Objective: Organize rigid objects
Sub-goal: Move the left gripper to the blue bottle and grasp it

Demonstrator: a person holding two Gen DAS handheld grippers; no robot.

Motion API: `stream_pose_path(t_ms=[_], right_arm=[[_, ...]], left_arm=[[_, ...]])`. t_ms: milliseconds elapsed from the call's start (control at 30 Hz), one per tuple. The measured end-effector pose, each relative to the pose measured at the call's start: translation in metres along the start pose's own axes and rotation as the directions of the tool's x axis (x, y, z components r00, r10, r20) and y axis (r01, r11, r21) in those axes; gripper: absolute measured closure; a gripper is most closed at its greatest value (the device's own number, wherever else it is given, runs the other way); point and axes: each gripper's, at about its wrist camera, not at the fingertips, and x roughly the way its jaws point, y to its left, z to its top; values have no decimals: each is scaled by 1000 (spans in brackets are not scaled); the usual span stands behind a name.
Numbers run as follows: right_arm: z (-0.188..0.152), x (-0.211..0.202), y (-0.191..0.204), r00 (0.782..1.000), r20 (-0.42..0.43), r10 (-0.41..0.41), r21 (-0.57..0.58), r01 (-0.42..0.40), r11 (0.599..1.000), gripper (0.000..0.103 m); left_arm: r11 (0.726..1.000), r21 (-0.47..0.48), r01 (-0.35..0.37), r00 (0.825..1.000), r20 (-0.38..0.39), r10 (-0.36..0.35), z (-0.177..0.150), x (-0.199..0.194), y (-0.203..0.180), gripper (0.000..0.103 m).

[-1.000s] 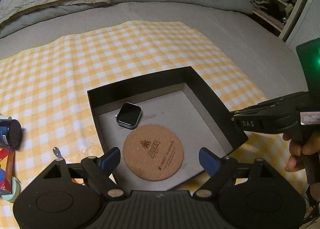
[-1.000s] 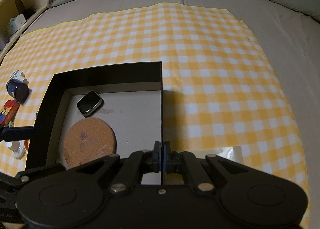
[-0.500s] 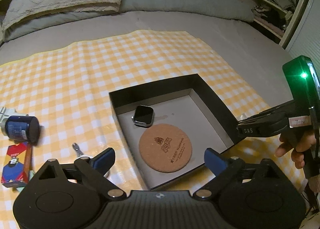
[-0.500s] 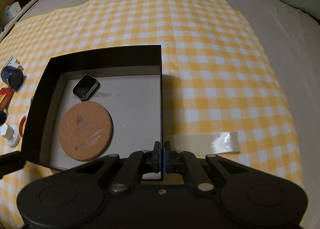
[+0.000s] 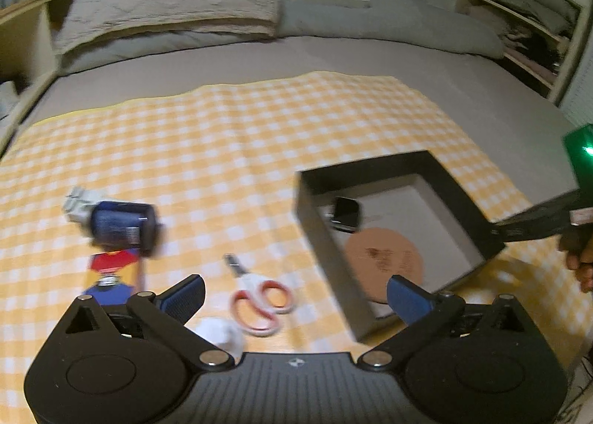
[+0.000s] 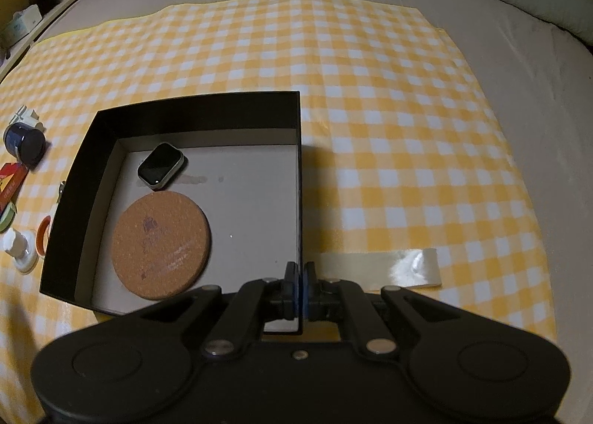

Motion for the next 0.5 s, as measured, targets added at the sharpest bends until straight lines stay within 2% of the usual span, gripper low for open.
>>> stream_pose_path(t_ms=[200,400,500], right_arm=[[3,-2,-2,1000,7,2,4,-2,1000,100],[2,-2,-2,1000,7,3,3,-3,1000,100],[4,-3,-2,1000,9,-2,-9,2,1000,100]], left_arm=[[995,-44,-85,996,22,86,-1,-6,38,0],[984,-94,-154,986,48,159,5,-2,81,0],[978,-87,-188,978,77,195,7,2,100,0]])
